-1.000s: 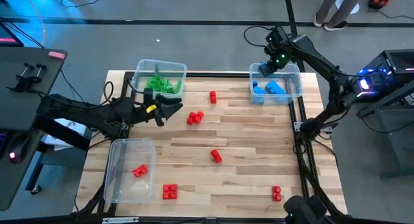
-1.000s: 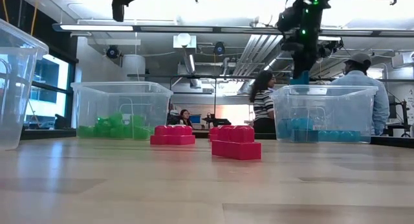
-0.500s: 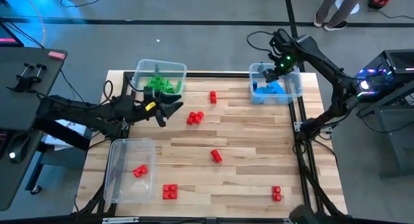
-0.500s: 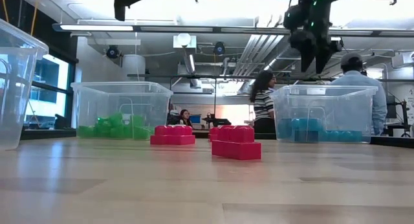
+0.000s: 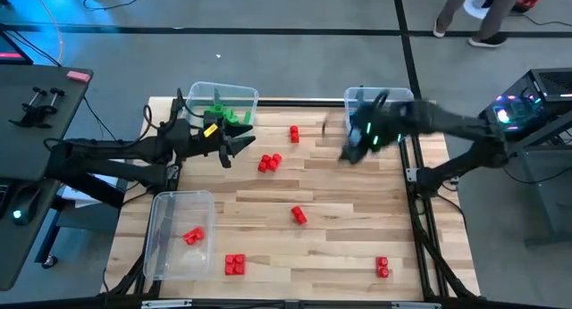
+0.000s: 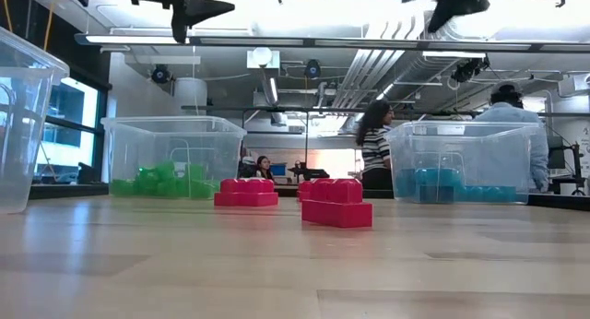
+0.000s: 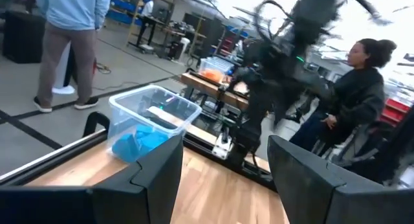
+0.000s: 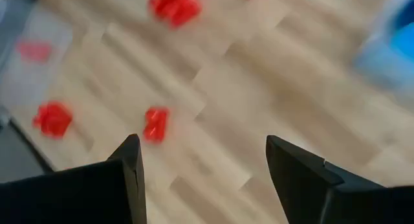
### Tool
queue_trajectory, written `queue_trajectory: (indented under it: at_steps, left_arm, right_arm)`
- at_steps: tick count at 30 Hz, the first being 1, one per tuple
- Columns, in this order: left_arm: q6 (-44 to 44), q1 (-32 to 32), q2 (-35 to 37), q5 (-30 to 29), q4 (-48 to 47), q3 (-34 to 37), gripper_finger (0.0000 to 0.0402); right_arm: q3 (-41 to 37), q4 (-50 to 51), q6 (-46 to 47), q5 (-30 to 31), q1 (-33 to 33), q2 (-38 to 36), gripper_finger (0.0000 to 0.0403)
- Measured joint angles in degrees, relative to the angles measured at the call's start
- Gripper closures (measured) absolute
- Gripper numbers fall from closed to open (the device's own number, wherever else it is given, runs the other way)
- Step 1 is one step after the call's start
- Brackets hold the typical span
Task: Sort blocks
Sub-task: Put the red game piece into the bottom transparent bin
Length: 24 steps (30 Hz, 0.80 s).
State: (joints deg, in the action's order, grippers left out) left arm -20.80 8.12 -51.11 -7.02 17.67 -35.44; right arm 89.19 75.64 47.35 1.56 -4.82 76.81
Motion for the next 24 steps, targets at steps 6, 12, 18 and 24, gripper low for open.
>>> queue_trajectory:
  at_steps: [6, 12, 18, 24]
  left_arm:
    - [-0.07, 2.43, 0.01, 6.28, -0.09, 0.0, 0.0188]
    - [-0.09, 2.8, 0.0, 7.56, -0.1, 0.0, 0.0188]
    - [-2.78, 2.8, 0.02, 8.32, -0.05, 0.0, 0.0188]
    - [-3.93, 2.8, 0.02, 8.35, 0.17, 0.0, 0.0188]
  right_arm:
    - [0.0, 9.45, 22.27, -5.5, 21.0, 9.86, 0.0204]
    - [-0.02, 11.12, 31.44, -19.68, 34.97, 20.4, 0.0204]
    - [-8.81, 1.14, 42.97, -28.77, 44.95, 22.17, 0.0204]
    - [-27.18, -22.77, 68.72, -24.5, 51.43, 9.74, 0.0204]
